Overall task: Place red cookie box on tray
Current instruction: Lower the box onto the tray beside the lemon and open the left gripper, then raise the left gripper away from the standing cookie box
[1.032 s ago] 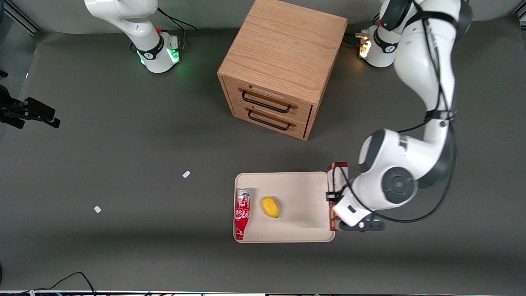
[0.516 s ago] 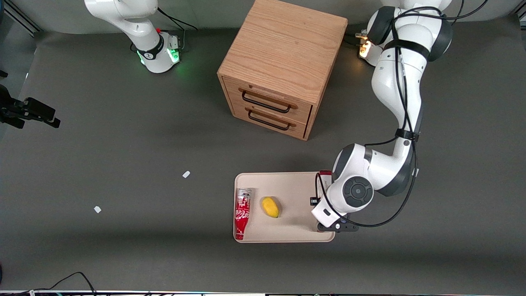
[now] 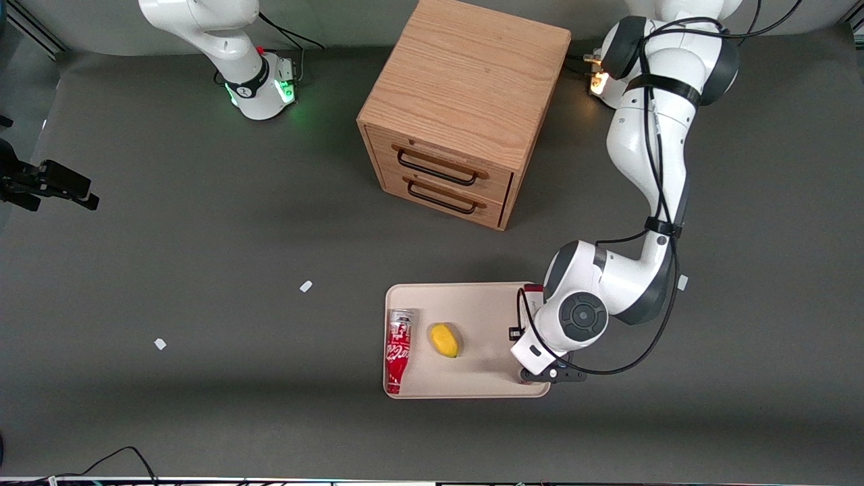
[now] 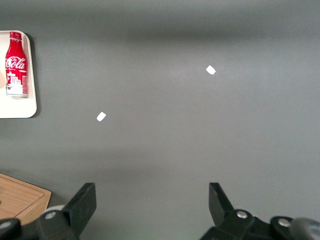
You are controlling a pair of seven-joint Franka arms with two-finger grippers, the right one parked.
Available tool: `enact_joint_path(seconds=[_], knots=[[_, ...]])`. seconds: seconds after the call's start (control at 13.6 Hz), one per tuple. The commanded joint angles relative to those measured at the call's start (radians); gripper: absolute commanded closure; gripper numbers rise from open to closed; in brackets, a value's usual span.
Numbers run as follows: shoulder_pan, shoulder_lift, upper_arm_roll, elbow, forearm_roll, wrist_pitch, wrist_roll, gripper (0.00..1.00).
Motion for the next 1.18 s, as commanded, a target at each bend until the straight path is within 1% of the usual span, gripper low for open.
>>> enact_joint_path(seconds=[0.0,0.29,0.44,0.66,0.81,0.88,1.11], knots=[[-0.014,-0.018,0.014,-0.022,0.035,0.022,-0.03,0.0],[-0.014,-0.049,0.011,-0.025,0.039,0.028,-0.088,0.0],[-0.014,-0.094,0.011,-0.035,0.031,0.016,-0.099,0.0],[0.007,-0.278,0.009,-0.213,0.028,0.002,-0.096,0.0],[0.061,-0.43,0.008,-0.356,0.026,-0.001,-0.089,0.0],[0.082,-0.494,0.006,-0.405,0.026,-0.027,-0.087,0.0],[0.172,-0.665,0.006,-0.454,0.028,-0.189,-0.064,0.0]])
